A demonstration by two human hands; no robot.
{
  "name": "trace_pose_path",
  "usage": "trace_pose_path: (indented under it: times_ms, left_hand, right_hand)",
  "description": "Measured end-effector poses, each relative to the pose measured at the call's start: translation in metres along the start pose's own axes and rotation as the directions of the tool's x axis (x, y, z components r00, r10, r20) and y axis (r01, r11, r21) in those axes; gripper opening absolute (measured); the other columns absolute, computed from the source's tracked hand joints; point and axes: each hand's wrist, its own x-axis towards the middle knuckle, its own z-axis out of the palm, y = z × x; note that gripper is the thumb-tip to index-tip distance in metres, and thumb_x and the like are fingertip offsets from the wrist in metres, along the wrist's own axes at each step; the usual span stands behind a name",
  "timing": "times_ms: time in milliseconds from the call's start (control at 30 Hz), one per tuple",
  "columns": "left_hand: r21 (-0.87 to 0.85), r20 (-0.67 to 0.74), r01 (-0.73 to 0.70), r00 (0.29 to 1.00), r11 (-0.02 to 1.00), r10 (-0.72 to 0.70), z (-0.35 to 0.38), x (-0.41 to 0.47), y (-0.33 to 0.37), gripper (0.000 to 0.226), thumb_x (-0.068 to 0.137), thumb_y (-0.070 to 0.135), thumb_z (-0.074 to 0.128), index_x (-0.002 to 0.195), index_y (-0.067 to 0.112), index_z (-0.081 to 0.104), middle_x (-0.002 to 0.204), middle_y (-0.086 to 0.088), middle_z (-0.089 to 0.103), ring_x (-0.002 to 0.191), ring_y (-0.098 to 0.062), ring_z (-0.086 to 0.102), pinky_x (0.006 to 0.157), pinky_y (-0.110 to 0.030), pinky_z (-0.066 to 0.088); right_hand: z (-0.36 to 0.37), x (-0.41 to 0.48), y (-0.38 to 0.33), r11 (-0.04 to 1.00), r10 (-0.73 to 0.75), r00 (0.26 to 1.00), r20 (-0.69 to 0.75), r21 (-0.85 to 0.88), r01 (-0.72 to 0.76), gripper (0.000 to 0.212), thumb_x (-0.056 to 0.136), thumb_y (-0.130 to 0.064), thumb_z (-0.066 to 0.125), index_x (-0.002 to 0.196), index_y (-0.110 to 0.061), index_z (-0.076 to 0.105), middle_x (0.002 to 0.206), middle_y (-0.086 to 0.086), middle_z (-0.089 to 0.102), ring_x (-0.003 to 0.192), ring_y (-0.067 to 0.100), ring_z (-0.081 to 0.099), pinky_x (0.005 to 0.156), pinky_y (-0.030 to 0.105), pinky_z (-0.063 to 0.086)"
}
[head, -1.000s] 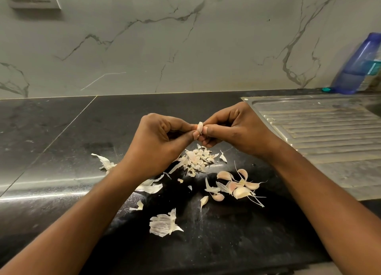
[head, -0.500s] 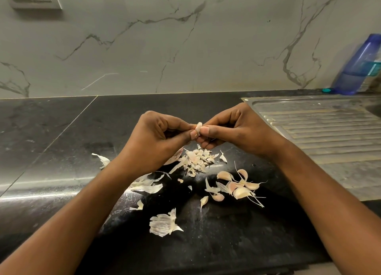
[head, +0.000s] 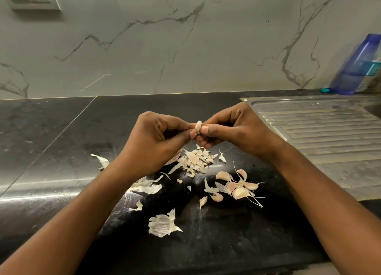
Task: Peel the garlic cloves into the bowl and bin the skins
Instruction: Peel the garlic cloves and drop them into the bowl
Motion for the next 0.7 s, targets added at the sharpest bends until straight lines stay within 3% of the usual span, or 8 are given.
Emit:
trace_pose_path:
  times_ms: [500,700]
  left_hand:
    - [0.034,0.056,0.002,0.998,0.999,-0.004,-0.0037,-0.0014,-0.0020,0.017,0.094,0.015,0.076,0.109,0.010,0.081,0.092,0.001,0.082,0.080,-0.021,0.079,0.070,-0.049,0.065]
    - [0.037,0.053,0.003,0.999,0.999,-0.005,-0.0021,-0.0010,-0.0018,0.016,0.094,0.013,0.077,0.109,0.010,0.081,0.091,0.003,0.081,0.078,-0.021,0.079,0.068,-0.047,0.065]
  right_hand:
    - [0.0005,0.0007,0.0022,1.000,-0.003,0.999,0.038,0.004,0.002,0.017,0.098,-0.002,0.069,0.110,0.008,0.077,0.097,0.017,0.081,0.085,0.029,0.080,0.078,0.033,0.066]
    - [0.0022,0.0023,0.0050,0.999,-0.015,1.000,0.017,-0.033,0.015,0.016,0.100,0.000,0.067,0.109,0.009,0.077,0.097,0.017,0.081,0.085,0.033,0.079,0.080,0.038,0.067]
